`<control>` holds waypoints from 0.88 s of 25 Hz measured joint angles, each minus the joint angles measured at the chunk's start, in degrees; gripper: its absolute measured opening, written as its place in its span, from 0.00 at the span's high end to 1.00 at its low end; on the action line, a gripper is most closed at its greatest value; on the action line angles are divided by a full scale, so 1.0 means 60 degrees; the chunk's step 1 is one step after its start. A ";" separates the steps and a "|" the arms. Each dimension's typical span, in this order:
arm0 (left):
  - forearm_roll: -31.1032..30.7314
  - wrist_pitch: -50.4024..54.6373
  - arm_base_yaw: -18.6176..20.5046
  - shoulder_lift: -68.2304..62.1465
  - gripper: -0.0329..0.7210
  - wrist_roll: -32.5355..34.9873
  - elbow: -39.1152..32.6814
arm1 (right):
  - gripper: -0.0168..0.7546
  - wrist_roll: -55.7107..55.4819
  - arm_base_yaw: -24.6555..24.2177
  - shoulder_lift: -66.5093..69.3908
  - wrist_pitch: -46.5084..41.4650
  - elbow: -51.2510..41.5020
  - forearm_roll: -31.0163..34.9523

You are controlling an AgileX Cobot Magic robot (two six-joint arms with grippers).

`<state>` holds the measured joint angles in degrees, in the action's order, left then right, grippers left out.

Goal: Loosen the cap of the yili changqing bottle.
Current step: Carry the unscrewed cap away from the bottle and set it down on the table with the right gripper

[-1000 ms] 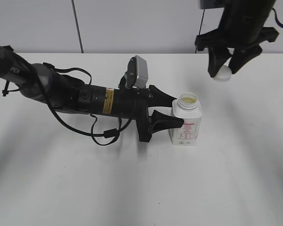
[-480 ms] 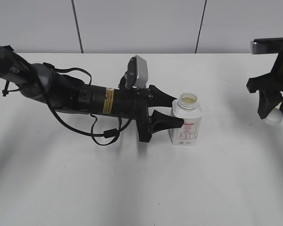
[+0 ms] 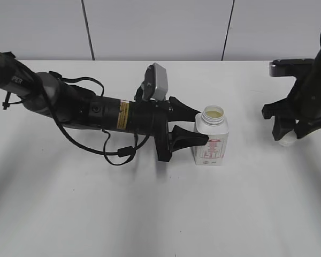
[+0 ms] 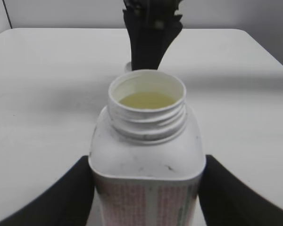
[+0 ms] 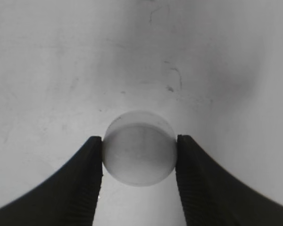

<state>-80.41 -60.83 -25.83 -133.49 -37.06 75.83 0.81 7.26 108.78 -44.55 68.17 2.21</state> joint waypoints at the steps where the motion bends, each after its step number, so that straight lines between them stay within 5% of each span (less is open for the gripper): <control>1: 0.0000 0.0004 0.0000 0.0000 0.41 0.0000 0.0000 | 0.48 0.0012 0.0000 0.0193 0.0058 0.0000 0.0000; 14: 0.0000 0.0004 0.0000 0.0000 0.41 0.0000 0.0000 | 0.48 0.0044 0.0000 0.0785 0.0688 -0.0033 0.0009; 22: 0.0000 0.0004 0.0000 0.0000 0.41 0.0000 0.0000 | 0.24 0.0151 0.0000 0.0785 0.0747 -0.0033 0.0009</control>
<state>-80.41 -60.81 -25.83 -133.49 -37.06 75.83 1.72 7.26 113.49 -40.07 67.97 2.26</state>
